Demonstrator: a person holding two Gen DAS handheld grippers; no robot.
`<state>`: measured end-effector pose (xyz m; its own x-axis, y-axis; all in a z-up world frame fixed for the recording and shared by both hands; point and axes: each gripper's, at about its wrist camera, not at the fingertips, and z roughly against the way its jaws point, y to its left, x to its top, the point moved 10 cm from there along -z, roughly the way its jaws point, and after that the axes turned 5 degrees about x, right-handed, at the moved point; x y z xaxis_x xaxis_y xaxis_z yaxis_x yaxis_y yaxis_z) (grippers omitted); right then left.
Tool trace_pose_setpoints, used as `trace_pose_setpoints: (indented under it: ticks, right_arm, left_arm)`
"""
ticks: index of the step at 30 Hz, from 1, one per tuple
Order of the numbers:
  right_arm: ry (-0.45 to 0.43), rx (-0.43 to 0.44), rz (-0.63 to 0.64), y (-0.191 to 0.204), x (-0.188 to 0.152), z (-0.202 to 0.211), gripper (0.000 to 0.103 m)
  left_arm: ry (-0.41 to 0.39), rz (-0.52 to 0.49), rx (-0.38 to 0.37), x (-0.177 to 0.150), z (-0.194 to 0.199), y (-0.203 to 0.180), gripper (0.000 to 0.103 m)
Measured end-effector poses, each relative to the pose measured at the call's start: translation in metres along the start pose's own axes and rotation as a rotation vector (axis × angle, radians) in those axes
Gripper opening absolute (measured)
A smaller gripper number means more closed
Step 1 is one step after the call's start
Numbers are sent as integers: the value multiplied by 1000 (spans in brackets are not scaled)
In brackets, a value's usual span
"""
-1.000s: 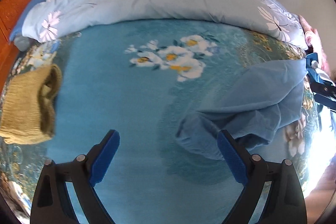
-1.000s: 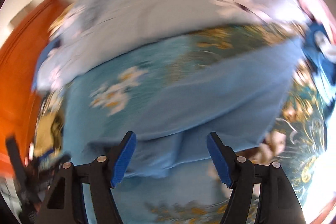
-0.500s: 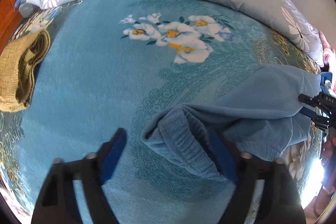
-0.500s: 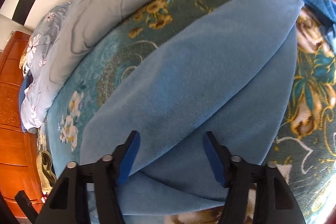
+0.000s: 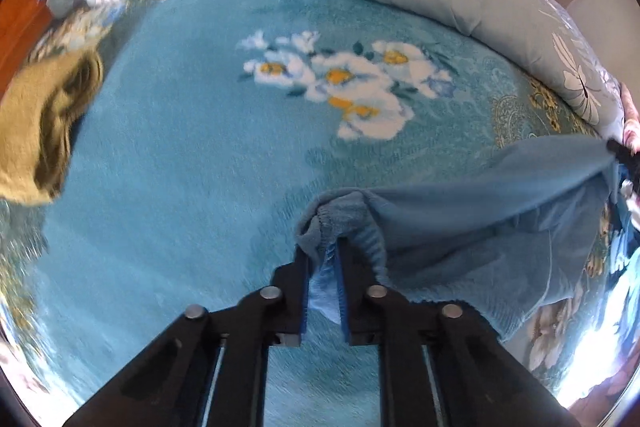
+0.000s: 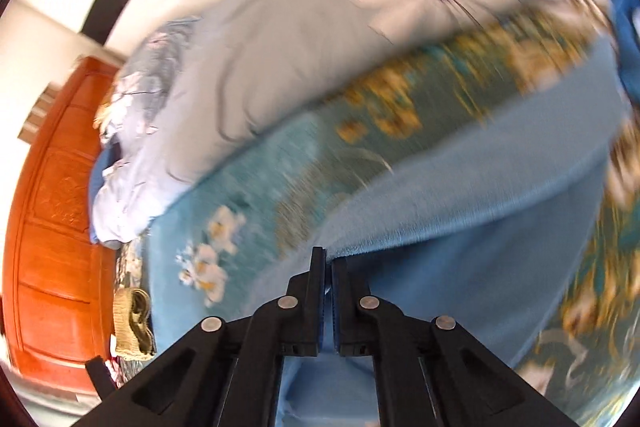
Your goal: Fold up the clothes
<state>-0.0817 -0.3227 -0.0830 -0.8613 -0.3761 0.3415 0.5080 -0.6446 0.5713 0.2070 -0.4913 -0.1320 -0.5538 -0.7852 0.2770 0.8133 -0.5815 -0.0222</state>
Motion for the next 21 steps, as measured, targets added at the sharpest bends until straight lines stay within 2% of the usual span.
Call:
trace_pose_setpoints:
  ticks: [6, 10, 13, 16, 19, 21]
  right_arm:
    - [0, -7, 171, 46, 77, -25, 3]
    - [19, -45, 224, 59, 116, -57, 3]
    - [49, -88, 216, 57, 135, -81, 3]
    - [88, -117, 213, 49, 140, -107, 3]
    - [133, -165, 232, 40, 132, -125, 6]
    - [142, -186, 260, 39, 126, -128, 6]
  left_arm:
    - [-97, -68, -5, 66, 4, -7, 10]
    - [-138, -100, -20, 115, -6, -16, 10]
    - [-130, -115, -29, 141, -21, -24, 10]
    - [-111, -142, -29, 148, -32, -32, 11]
    - [-111, -153, -43, 139, -29, -37, 12]
    - [-104, -146, -65, 129, -23, -39, 19]
